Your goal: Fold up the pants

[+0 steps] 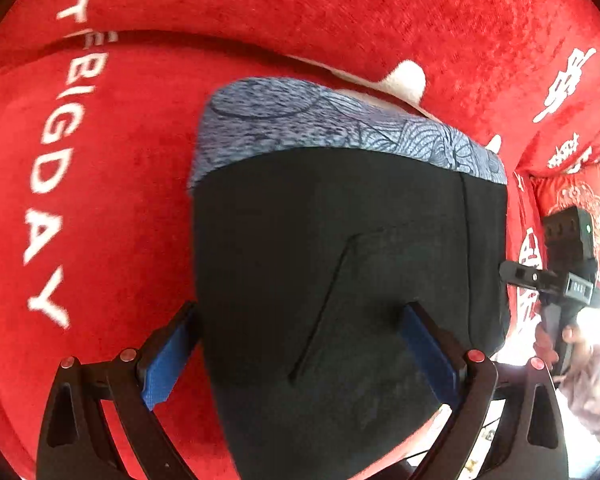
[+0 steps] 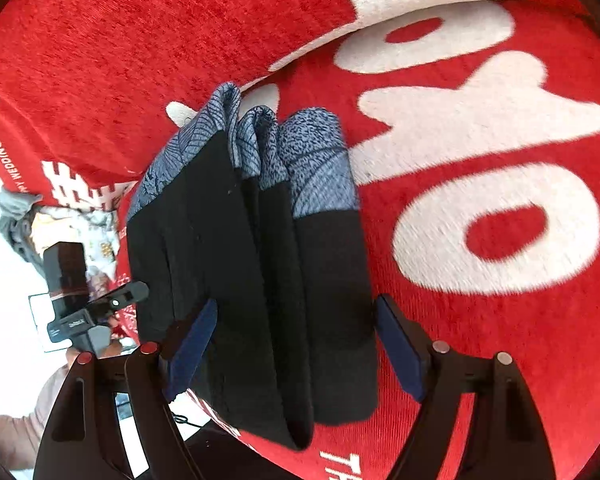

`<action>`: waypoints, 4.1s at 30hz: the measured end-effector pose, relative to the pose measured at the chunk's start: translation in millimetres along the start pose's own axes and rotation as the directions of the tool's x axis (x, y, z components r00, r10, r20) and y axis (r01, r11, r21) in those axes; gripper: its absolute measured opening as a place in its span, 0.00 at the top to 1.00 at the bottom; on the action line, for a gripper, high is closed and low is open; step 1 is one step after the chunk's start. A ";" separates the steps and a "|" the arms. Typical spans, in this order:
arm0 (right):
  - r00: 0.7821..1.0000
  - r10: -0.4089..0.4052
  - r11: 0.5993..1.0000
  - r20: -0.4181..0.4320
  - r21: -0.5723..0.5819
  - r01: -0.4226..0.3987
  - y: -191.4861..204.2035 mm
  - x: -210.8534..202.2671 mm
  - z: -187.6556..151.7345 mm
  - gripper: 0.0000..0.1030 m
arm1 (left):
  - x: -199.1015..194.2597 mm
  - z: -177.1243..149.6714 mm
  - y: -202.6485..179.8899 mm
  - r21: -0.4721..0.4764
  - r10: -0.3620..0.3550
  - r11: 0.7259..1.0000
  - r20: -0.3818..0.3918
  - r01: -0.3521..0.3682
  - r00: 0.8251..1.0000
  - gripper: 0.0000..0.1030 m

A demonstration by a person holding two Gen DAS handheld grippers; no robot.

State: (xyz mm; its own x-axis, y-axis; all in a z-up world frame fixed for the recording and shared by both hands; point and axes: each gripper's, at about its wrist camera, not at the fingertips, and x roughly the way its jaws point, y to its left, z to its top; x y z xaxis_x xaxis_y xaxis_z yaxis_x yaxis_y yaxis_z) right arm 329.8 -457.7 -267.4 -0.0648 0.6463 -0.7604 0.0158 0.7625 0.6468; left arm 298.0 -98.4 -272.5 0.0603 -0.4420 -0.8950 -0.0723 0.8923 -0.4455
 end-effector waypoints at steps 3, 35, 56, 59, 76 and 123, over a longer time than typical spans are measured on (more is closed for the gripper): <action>0.999 0.047 0.999 -0.015 -0.019 -0.047 -3.0 8.2 11.4 0.18 | 8.1 6.3 -0.8 0.008 0.001 1.000 0.015 -0.001 1.000 0.01; 0.988 0.147 0.989 -0.044 0.022 -0.146 74.9 47.4 -73.3 0.58 | -77.2 -102.3 46.1 -0.040 0.223 0.975 0.121 -0.220 0.967 0.29; 0.966 -0.248 0.941 0.072 -0.218 0.258 159.0 62.1 -60.8 0.86 | -70.3 -79.7 36.9 -0.070 0.340 0.940 0.205 -0.333 0.918 0.18; 0.956 -0.284 0.932 0.075 -0.212 0.294 148.4 75.5 -56.3 0.97 | -69.2 -77.6 44.2 -0.112 0.318 0.947 0.196 -0.301 0.927 0.12; 0.915 -0.399 0.904 0.056 -0.144 0.403 167.4 31.1 -105.3 0.38 | -121.0 -126.4 -13.7 -0.019 0.468 0.882 0.144 -0.470 0.872 0.12; 0.839 -0.536 0.820 0.097 -0.176 0.545 257.6 -10.7 -146.6 0.00 | -185.4 -151.0 -70.8 0.004 0.517 0.854 0.110 -0.520 0.849 0.12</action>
State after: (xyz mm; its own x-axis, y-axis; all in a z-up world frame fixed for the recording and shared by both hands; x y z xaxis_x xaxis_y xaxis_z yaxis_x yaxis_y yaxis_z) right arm 188.2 -272.7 -83.9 0.0335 0.1360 -0.9901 -0.1983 0.9719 0.1268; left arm 141.6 -93.5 -78.3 0.1235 0.0959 -0.9877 -0.0895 0.9923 0.0851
